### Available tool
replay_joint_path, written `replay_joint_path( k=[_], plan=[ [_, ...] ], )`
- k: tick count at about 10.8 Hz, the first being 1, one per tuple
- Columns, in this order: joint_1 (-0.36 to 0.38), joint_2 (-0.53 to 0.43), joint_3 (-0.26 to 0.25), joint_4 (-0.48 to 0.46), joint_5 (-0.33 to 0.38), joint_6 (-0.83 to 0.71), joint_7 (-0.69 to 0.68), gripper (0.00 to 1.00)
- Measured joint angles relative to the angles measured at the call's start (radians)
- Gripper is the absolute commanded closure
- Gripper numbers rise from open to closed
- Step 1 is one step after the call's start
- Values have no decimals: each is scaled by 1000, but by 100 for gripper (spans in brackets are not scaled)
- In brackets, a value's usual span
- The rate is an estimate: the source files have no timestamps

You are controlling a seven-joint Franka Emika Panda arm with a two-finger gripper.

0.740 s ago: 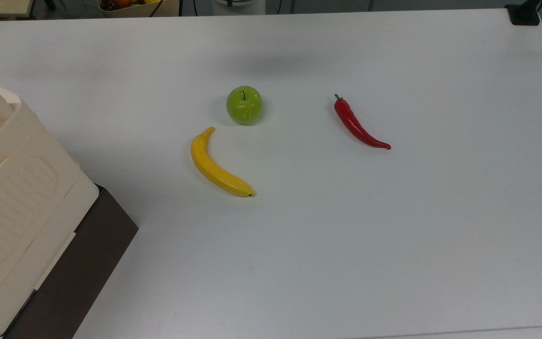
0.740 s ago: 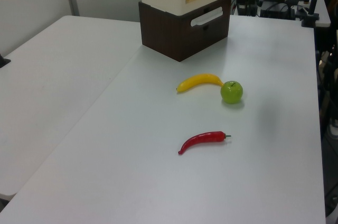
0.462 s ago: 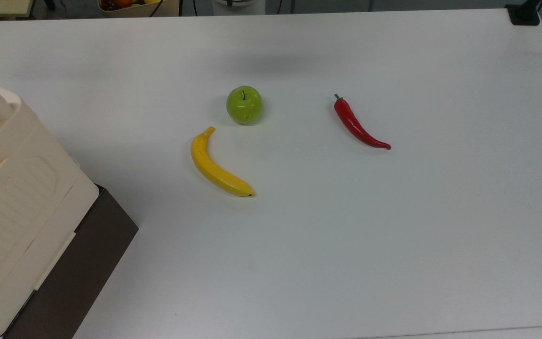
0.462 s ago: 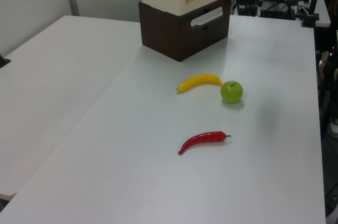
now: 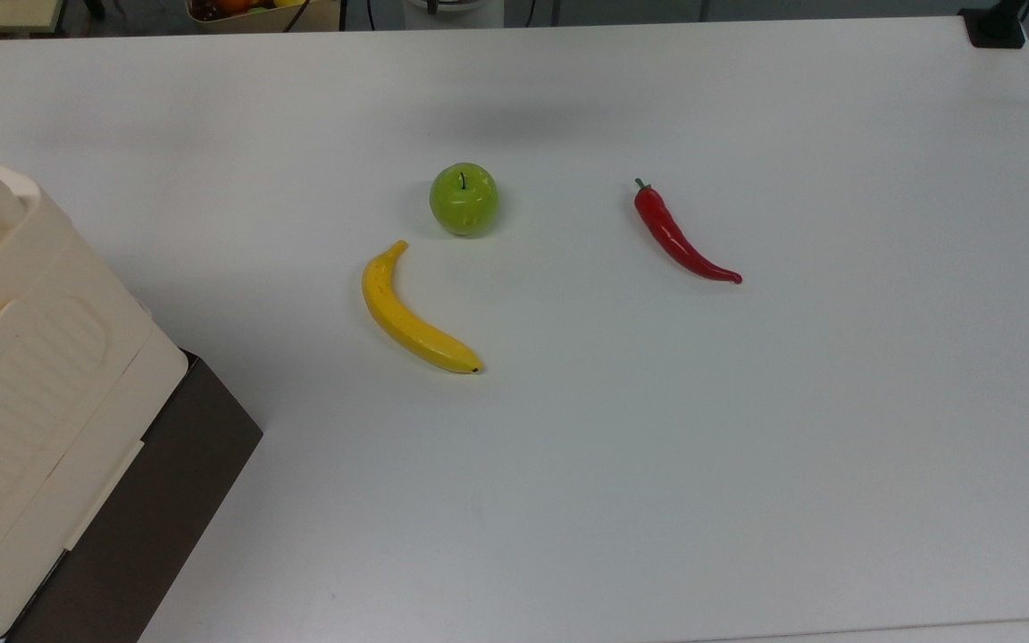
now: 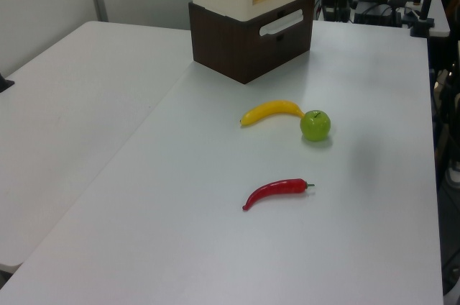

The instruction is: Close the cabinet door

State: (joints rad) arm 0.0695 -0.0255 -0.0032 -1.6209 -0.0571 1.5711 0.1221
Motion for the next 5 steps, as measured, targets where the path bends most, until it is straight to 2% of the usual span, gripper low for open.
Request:
replay_joint_path(
  k=[1, 5],
  plan=[
    [0, 0, 0, 0, 0, 0, 0, 100],
    [0, 2, 0, 0, 0, 0, 0, 100]
  ],
)
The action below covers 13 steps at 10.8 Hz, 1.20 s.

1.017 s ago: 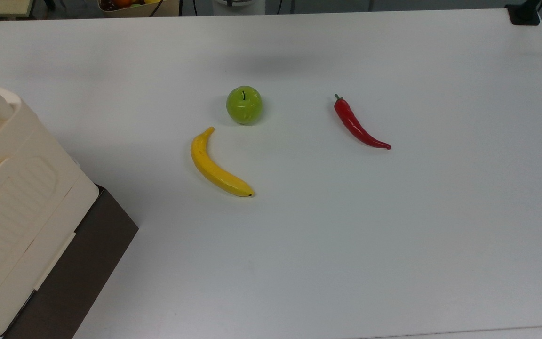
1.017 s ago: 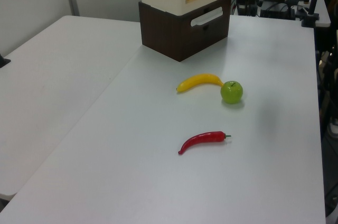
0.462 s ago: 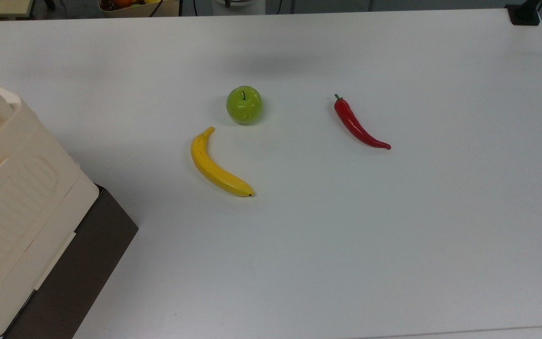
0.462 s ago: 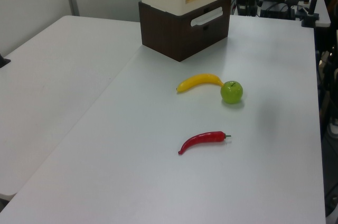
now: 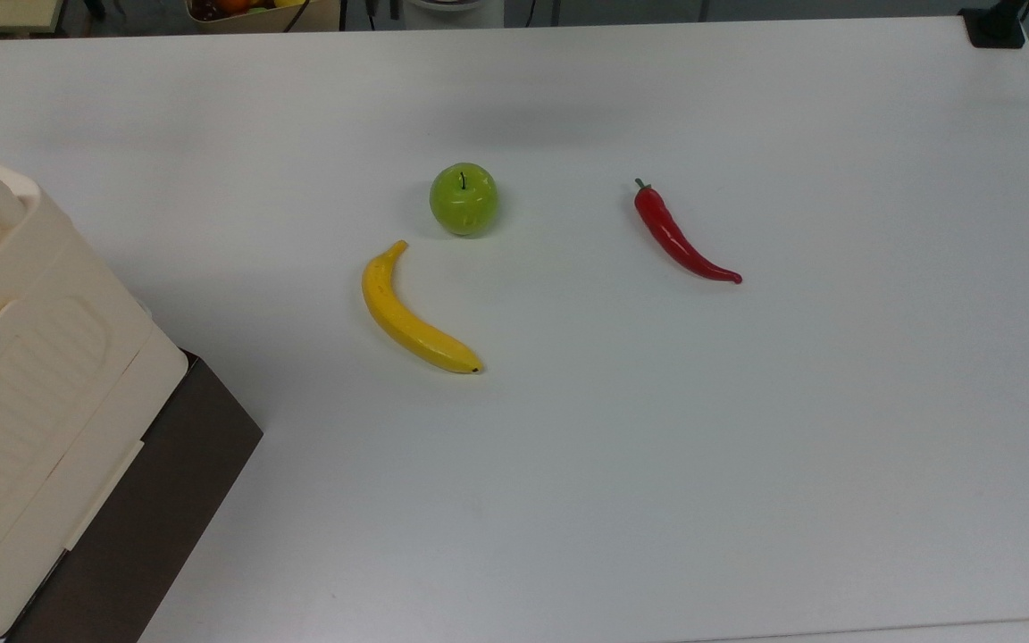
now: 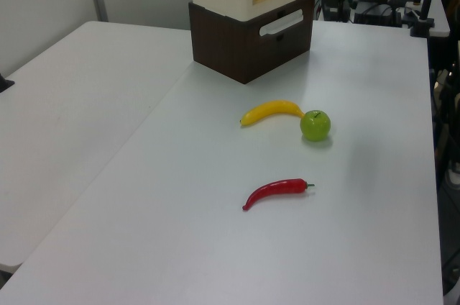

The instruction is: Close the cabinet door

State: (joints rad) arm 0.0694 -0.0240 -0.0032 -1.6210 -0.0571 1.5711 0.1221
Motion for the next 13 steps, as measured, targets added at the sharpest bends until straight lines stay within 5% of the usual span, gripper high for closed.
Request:
replay_joint_path(
  k=[5, 13],
  plan=[
    [-45, -1, -2, 29, 0, 0, -54, 100],
    [-330, 0, -18, 211, 0, 114, -152, 100]
  ],
)
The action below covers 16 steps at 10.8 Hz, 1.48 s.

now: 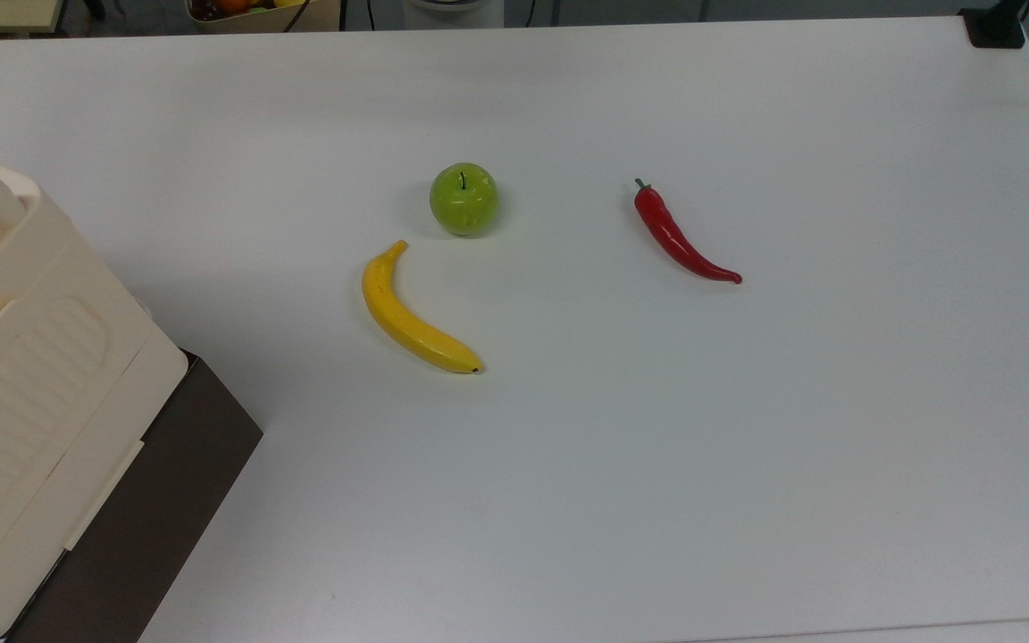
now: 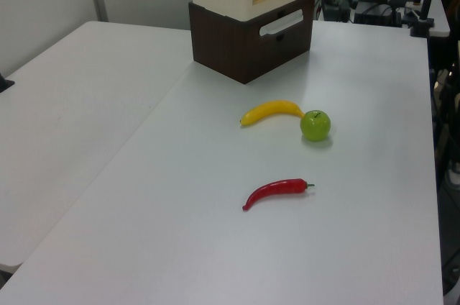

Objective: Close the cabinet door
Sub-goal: 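Move the gripper to the inner side of the open cabinet door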

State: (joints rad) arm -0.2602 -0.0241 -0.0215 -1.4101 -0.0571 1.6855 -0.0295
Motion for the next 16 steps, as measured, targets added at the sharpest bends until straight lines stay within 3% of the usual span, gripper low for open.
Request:
replay_joint_path(
  k=[4, 10, 16],
  plan=[
    [-108, 8, -33, 13, 0, 154, -5, 100],
    [-248, 86, -41, 13, 0, 295, -78, 100],
    [-298, 115, -42, 11, 0, 303, -158, 100]
  ],
)
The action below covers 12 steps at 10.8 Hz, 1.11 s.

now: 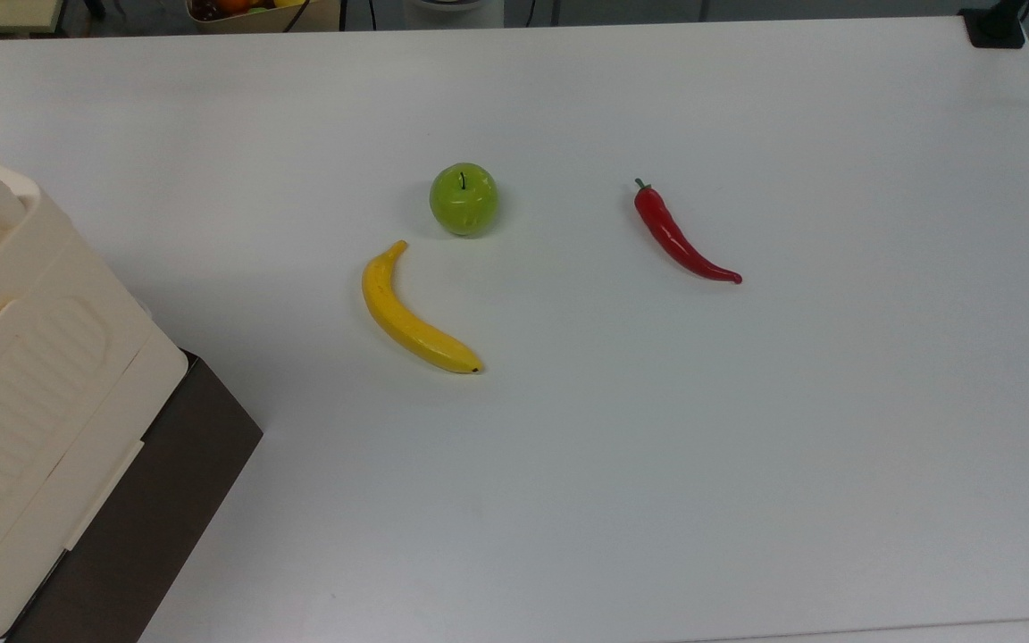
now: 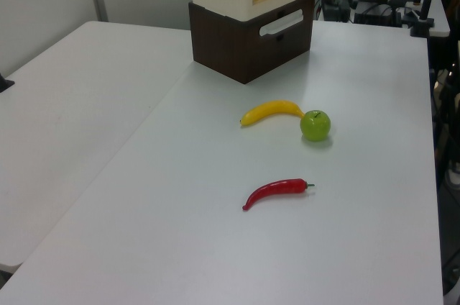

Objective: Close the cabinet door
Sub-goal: 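Push the door with the gripper, swinging it shut against the cabinet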

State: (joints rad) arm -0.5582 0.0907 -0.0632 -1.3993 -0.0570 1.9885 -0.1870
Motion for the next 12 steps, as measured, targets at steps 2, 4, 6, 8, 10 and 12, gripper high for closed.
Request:
replay_joint_path(
  k=[2, 4, 6, 8, 10, 12],
  plan=[
    [1, 4, 2, -7, 0, 0, -2, 100],
    [3, 5, 7, -17, 0, -3, -2, 100],
    [11, 5, 12, -23, 39, -12, -2, 100],
    [17, 5, 15, -25, 114, -19, -2, 100],
    [39, 7, 17, -28, 182, -22, -3, 100],
    [75, 13, 19, -30, 224, -22, -3, 100]
  ],
)
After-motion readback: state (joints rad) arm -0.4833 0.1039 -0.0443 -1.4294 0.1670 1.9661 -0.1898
